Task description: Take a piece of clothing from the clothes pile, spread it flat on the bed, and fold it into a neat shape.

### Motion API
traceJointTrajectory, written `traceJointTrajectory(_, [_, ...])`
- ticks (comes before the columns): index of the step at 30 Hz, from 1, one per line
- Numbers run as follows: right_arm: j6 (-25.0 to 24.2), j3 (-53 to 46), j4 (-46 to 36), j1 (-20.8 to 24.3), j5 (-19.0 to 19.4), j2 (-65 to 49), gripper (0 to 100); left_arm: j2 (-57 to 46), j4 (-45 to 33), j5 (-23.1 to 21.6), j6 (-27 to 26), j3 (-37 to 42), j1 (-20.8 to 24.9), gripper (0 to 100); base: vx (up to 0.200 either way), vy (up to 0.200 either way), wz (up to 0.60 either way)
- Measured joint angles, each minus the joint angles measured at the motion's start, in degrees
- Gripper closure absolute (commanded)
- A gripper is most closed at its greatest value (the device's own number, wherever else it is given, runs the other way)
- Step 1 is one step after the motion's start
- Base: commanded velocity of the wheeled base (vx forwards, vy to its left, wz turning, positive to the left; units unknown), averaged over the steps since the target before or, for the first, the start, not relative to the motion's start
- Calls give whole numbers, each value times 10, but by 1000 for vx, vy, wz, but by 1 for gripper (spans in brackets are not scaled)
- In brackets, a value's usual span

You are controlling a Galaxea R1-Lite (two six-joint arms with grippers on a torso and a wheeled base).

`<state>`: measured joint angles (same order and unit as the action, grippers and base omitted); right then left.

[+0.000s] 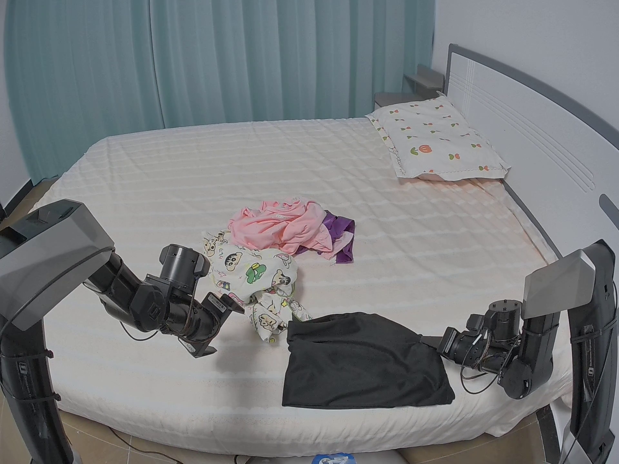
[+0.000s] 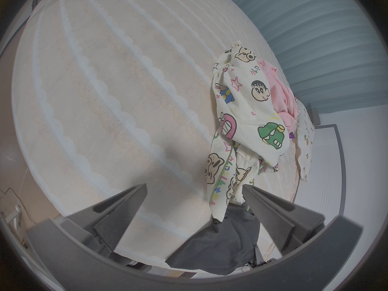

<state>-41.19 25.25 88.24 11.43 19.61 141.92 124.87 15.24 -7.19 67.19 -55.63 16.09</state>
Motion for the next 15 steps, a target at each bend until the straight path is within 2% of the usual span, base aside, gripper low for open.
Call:
traceJointTrajectory(14, [8, -5, 3, -28, -5, -24, 100, 0, 0, 0, 0, 0, 0, 0, 0, 0, 0])
traceJointTrajectory(15, [10, -6, 3, -30, -5, -25, 0, 0, 0, 0, 0, 0, 0, 0, 0, 0, 0])
